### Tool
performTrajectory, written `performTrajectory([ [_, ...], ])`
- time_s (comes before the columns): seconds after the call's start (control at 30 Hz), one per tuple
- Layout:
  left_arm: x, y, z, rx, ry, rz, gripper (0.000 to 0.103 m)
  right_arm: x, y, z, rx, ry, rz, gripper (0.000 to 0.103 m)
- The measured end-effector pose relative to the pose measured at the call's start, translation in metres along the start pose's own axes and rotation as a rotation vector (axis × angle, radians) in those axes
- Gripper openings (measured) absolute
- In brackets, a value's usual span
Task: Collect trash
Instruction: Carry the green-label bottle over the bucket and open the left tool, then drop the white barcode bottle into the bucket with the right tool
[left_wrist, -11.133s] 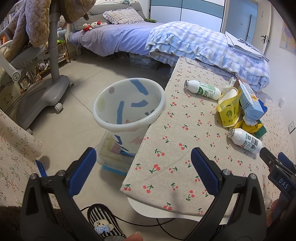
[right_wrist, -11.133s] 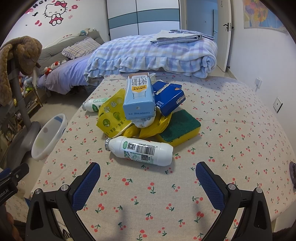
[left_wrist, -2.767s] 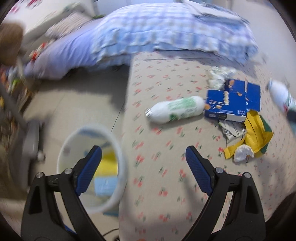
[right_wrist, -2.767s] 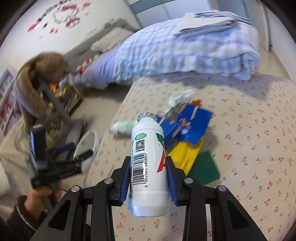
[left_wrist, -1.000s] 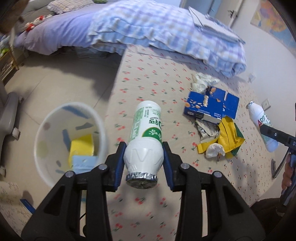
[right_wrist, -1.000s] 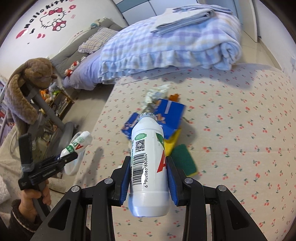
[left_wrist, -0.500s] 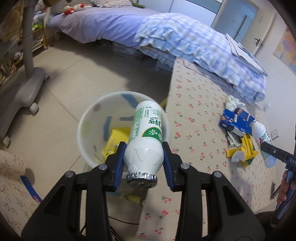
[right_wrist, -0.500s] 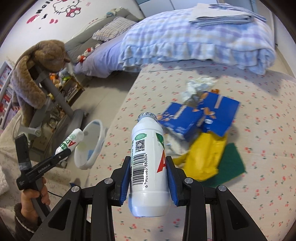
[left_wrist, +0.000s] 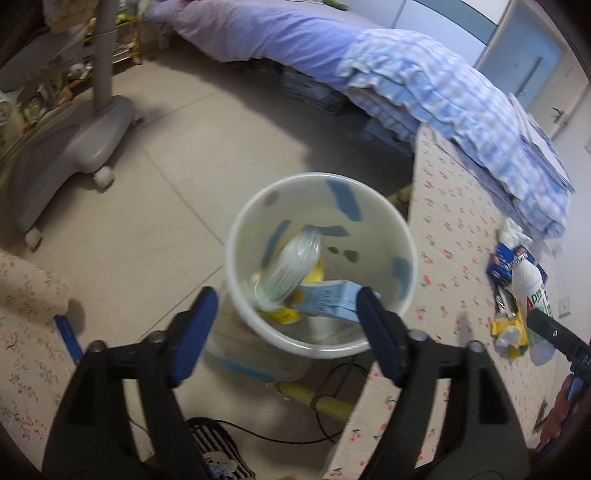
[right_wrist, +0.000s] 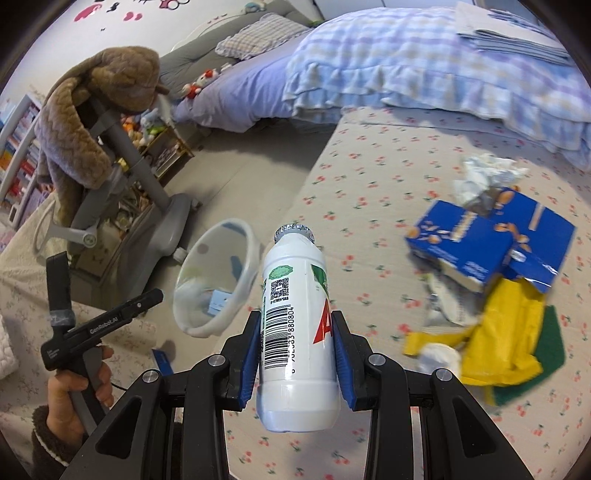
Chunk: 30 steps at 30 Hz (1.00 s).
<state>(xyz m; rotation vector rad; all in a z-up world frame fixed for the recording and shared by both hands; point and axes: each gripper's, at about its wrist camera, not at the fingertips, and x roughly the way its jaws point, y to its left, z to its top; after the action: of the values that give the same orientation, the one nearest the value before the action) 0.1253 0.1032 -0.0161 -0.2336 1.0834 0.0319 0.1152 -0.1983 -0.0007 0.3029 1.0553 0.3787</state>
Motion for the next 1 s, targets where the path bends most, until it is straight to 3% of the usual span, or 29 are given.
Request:
performTrajectory([
  [0.4,0.0,0.029,-0.006,0.007,0.041,0.187,0.089,0.064,0.054,0.018,-0.088,0.045,0.037,0.037],
  [0.83,-0.007,0.044,0.003,-0.006,0.018,0.216,0.089,0.115,0.097,0.029,-0.139,0.054,0.055,0.038],
  [0.87,-0.007,0.044,0.003,-0.006,0.02,0.215,0.089,0.116,0.097,0.03,-0.138,0.05,0.054,0.04],
  [0.93,-0.007,0.044,0.003,-0.008,0.023,0.208,0.089,0.117,0.097,0.03,-0.127,0.057,0.051,0.067],
  [1.0,-0.008,0.044,0.003,-0.012,0.024,0.197,0.089,0.112,0.095,0.029,-0.118,0.036,0.049,0.07],
])
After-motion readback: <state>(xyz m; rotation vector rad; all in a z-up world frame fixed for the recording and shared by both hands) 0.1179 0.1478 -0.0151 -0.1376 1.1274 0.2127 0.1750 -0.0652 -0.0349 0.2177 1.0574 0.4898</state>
